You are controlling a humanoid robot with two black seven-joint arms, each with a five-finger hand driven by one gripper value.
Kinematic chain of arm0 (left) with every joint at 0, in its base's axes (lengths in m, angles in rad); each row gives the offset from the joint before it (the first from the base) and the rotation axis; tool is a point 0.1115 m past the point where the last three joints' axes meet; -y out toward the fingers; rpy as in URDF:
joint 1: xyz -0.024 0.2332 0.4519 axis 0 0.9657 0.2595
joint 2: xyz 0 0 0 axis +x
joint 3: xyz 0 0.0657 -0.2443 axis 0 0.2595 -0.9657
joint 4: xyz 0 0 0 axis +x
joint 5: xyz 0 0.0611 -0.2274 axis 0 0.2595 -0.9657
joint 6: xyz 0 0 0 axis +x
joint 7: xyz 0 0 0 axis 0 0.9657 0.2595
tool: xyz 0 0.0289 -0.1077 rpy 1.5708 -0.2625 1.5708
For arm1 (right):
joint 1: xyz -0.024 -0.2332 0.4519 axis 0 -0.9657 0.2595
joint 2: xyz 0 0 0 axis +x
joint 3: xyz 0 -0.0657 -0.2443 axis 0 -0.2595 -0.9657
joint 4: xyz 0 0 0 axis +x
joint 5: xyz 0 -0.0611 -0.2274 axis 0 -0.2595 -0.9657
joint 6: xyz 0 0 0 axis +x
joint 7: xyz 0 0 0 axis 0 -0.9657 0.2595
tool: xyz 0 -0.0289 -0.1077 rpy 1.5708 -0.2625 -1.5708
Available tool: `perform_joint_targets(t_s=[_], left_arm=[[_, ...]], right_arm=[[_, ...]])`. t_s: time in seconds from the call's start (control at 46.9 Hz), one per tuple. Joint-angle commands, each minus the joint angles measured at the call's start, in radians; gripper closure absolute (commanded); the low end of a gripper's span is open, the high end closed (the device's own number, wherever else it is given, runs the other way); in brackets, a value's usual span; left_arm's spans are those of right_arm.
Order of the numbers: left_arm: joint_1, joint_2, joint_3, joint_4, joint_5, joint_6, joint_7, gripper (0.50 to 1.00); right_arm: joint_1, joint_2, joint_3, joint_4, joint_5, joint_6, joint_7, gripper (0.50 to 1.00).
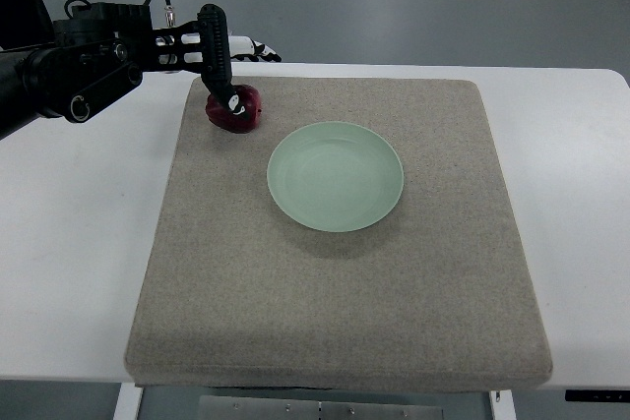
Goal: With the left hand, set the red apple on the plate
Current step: 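Lower the left hand onto the red apple and close fingers around it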
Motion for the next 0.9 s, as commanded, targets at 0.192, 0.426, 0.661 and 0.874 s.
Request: perform_joint_targets(t_s=[0.192,0.426,0.661,0.874], left_arm=[[0.007,0.004,0.002,0.000,0.011,-0.057,-0.001,0.529],[0.019,0.006,0.002,0.014,0.043,-0.048,0.000,0.529],[0.034,0.006,0.000,0.017,0.040,-0.040,0.000,0.519],[0.048,0.003,0.002,0.026,0.043,0.006,-0.001,0.568]], right_arm=[[0.000,0.000,0.000,0.000,0.000,0.000,0.000,0.536],[0.000,0.000,0.000,0.000,0.000,0.000,0.000,0.536],[0.000,0.000,0.001,0.000,0.000,0.000,0.000,0.536],[0.000,0.000,0.000,0.000,0.000,0.000,0.000,0.536]])
